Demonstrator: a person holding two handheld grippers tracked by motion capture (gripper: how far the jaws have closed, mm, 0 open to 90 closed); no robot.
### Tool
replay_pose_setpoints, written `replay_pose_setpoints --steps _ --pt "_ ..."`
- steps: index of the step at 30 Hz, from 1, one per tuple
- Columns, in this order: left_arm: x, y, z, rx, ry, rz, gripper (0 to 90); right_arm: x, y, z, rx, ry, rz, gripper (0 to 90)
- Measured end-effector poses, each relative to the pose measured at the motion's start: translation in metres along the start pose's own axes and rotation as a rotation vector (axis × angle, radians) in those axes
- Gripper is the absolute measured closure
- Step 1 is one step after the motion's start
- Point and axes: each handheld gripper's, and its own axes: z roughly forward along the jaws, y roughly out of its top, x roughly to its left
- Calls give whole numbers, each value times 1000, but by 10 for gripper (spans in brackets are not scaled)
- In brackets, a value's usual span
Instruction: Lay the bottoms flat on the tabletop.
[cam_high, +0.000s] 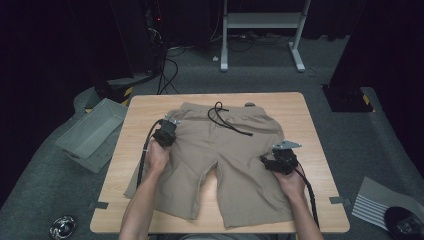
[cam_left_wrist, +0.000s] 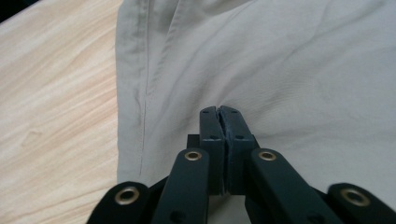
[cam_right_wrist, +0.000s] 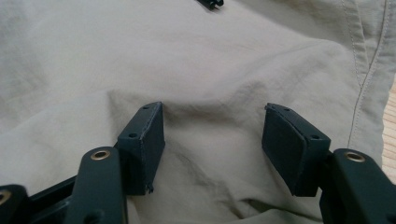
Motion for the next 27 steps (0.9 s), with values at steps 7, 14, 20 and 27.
replay_pose_setpoints --steps 7,14,20,27 --pt "-17 -15 -18 -55 -112 49 525 0 0 0 1 -4 6 386" --pt "-25 -36 -19 -13 -258 15 539 0 0 0 1 -4 6 385" --pt "-33 -22 -15 32 -220 107 897 0 0 0 1 -5 6 384" --pt "-32 -14 -14 -19 -165 60 848 0 0 0 1 -5 7 384"
